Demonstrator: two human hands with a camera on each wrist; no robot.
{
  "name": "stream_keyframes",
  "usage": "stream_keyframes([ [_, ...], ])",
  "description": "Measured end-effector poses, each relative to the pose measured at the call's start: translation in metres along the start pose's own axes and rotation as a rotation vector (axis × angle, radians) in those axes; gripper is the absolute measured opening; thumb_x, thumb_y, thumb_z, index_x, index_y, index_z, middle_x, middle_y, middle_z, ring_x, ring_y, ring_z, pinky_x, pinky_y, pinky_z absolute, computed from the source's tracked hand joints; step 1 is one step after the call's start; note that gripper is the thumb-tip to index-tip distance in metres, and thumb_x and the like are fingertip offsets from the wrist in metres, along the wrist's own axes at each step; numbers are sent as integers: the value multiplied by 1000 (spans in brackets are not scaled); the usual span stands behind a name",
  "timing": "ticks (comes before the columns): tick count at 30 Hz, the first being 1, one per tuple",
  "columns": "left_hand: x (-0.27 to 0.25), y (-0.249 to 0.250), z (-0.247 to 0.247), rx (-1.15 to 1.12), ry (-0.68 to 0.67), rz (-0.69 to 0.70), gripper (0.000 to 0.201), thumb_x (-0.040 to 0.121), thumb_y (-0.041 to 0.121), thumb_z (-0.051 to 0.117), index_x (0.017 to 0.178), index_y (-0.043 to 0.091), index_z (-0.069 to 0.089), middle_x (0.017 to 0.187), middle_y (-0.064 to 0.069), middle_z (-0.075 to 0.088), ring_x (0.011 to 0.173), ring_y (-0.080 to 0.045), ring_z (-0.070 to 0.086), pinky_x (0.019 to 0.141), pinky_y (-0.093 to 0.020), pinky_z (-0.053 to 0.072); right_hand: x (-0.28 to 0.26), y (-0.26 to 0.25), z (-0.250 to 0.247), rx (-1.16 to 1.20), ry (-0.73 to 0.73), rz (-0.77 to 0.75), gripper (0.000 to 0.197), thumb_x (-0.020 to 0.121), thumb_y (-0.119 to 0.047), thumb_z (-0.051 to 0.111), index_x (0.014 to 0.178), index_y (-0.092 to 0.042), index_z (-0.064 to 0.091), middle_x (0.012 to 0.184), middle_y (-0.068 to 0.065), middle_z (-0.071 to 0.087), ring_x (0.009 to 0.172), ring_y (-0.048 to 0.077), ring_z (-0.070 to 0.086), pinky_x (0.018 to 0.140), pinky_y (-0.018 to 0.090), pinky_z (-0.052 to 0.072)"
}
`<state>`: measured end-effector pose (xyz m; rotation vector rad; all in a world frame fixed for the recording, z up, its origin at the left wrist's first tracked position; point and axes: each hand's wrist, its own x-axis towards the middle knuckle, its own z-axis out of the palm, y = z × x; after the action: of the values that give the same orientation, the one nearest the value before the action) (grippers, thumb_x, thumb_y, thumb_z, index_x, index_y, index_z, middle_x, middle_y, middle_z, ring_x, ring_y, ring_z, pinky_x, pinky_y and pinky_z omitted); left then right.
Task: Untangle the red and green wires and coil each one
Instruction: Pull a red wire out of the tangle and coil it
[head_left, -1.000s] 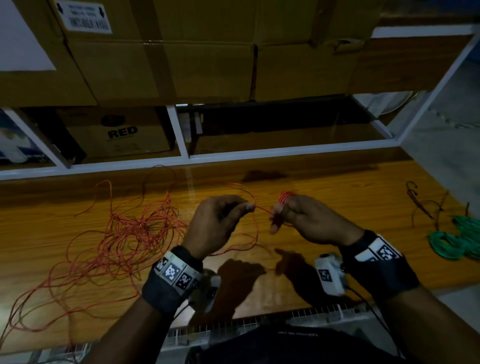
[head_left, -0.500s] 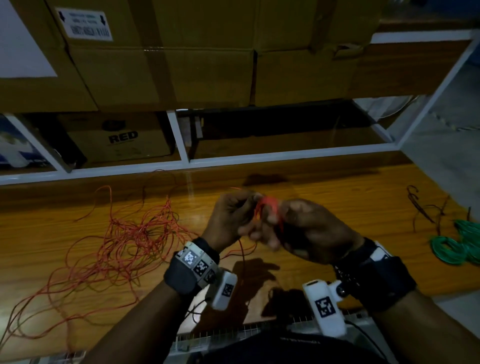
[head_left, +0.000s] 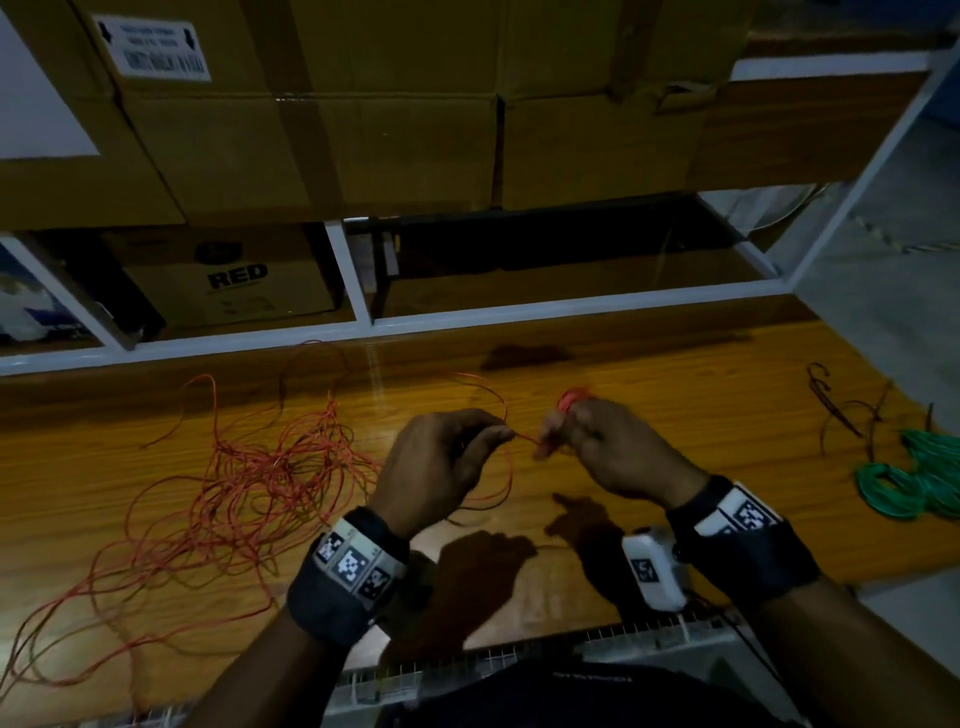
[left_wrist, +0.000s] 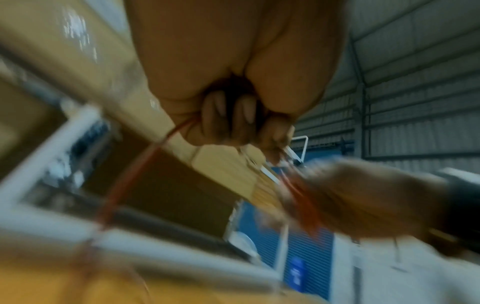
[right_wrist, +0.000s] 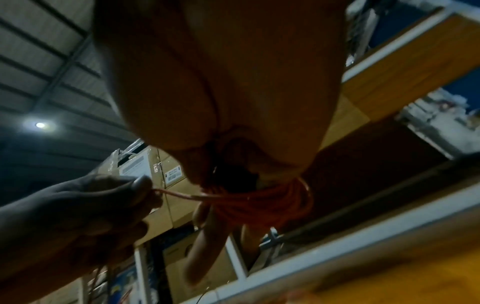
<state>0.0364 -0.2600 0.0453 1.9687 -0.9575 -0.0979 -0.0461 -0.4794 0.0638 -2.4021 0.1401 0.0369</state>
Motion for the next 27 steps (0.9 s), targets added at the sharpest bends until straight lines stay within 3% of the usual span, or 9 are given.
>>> stream_keyframes([
  [3,7,3,-18,51,-23,42,30,98,48,57,97,25,77,63,6,66,52,-13,60,47,-23,43,-9,-5,18,113,-210,48,55,110,-45,32,89,-21,78,98,-11,75,98,1,65,100,45,47],
  [6,13,5,-21,-55,-61,56,33,95,53,57,97,26,76,74,2,69,61,-16,63,53,-36,50,-18,-15,29,481,-432,58,52,112,-38,29,107,-7,72,101,8,77,92,13,64,94,42,45],
  [9,22,-1,-18,-268,19,56,26,98,38,61,94,18,76,78,-4,70,65,-22,60,57,-38,49,-24,-23,30,959,-364,24,57,111,-35,25,113,5,65,100,28,70,103,29,67,103,54,42],
  [14,26,-5,-1,-387,17,69,16,99,23,65,89,15,75,74,2,67,62,-17,57,57,-32,47,-26,-30,23,1189,-463,-62,45,104,-40,43,102,-1,64,82,18,68,118,38,63,101,41,47],
  [16,25,-4,6,-474,11,47,24,98,29,66,85,10,74,74,-10,67,64,-26,60,56,-40,48,-27,-31,19,1245,-484,-87,41,101,-45,54,98,-6,68,80,14,68,117,35,64,99,38,50],
  [18,22,1,12,-575,6,16,35,101,32,62,81,4,70,71,-13,65,63,-25,60,56,-40,47,-28,-36,16,1314,-438,-91,39,94,-50,65,95,-11,71,79,12,68,113,36,63,94,38,51],
  [22,12,13,28,-573,-19,27,33,107,19,47,79,9,62,64,12,59,56,-2,53,58,-16,41,-23,-53,6,1583,-261,-149,35,95,-46,63,94,-13,72,88,10,71,108,33,64,96,36,55],
  [25,2,10,39,-402,-58,-8,32,109,22,47,84,33,64,56,12,51,50,-3,44,55,-24,35,-13,-61,3,1765,9,-100,34,101,-35,42,97,-10,65,101,12,75,117,26,67,106,37,51],
  [27,-4,4,40,-328,-105,-43,24,110,28,47,104,30,70,55,11,50,48,-6,43,52,-29,34,-6,-59,10,1483,246,-61,31,105,-34,39,101,-13,61,107,11,76,120,23,66,106,37,52],
])
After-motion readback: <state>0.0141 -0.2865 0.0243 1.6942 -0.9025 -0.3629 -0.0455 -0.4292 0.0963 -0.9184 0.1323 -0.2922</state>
